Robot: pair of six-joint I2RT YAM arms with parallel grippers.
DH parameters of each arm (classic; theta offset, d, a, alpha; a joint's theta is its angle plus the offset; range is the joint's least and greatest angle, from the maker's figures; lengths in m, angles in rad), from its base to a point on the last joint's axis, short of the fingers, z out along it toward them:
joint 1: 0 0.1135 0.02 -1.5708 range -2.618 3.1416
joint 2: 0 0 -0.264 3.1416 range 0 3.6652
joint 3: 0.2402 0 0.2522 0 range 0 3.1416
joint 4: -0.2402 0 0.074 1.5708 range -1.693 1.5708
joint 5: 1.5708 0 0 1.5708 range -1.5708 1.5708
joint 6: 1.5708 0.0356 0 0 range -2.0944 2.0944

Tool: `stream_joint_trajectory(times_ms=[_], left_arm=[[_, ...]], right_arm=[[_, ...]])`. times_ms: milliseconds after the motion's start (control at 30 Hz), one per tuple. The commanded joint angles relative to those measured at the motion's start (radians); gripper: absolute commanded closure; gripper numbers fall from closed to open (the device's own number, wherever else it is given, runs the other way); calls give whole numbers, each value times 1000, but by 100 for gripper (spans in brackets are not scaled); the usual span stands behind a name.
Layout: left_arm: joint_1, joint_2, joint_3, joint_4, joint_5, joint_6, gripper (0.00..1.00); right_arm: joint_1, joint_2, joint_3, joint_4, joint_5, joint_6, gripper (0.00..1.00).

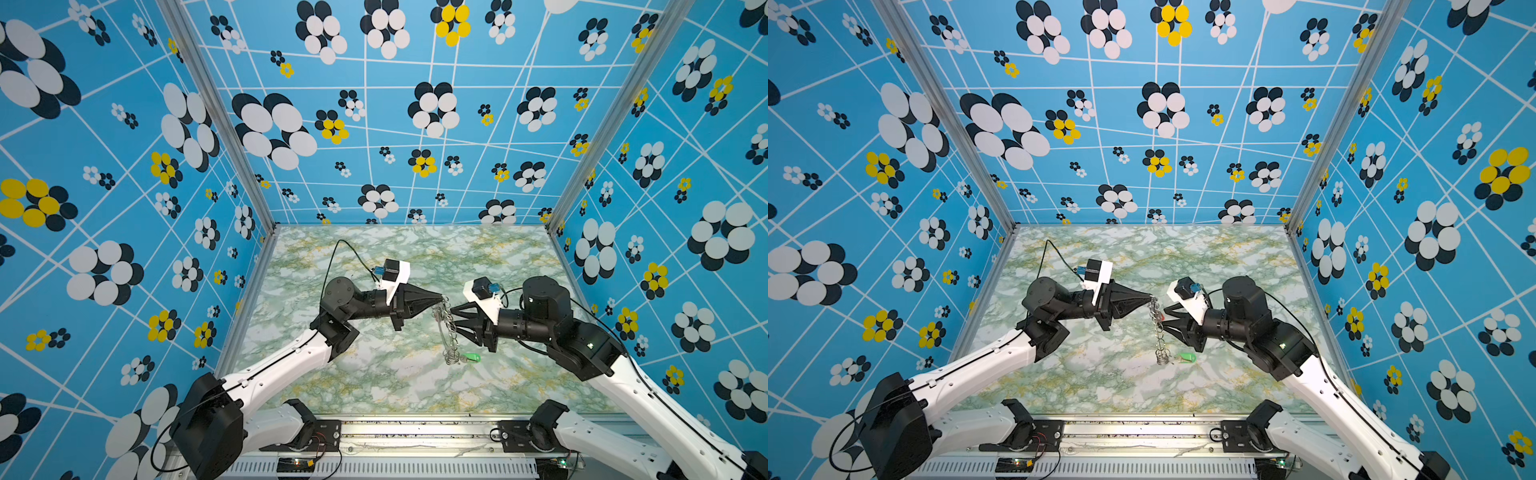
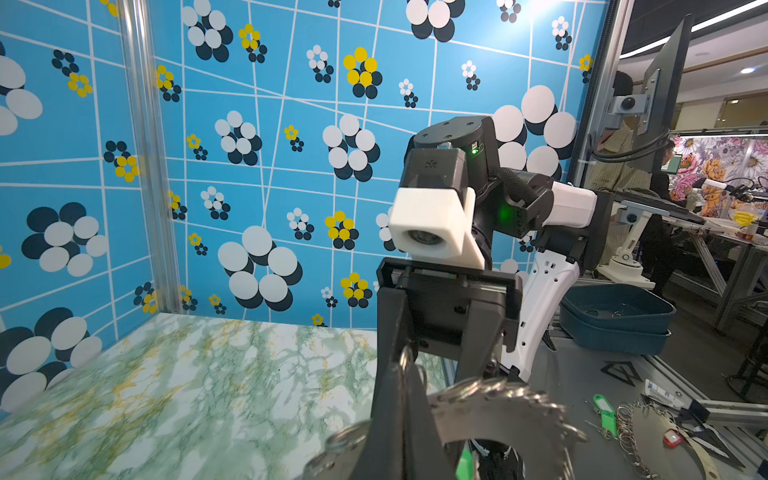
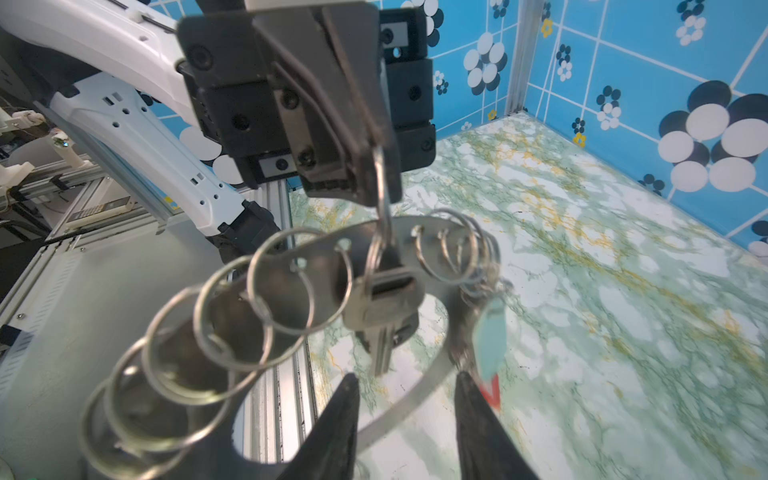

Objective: Put the keys on the keyring

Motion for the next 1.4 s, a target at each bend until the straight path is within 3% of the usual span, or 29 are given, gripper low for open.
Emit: stream_joint_trajectory(times_ms=[0,267,500,767,1367], left_arm=[[-9,-29,17,25,2,35,100],[-26,-34,24,-29,9,79,100],[-34,-45,27,-64,8,107,100],[-39,-49,29,-65,8,108,100],[-40,-46,36,-78,1,119,100]], right_arm=[[-25,-26,44,-35,-51,-24,58],[-65,-31,45,50,-57,3,59],[-75,-23,26,175,-141,81,65],[-75,9,11,176,-158,83,74],[-60,27,-19,180,-225,111,78]])
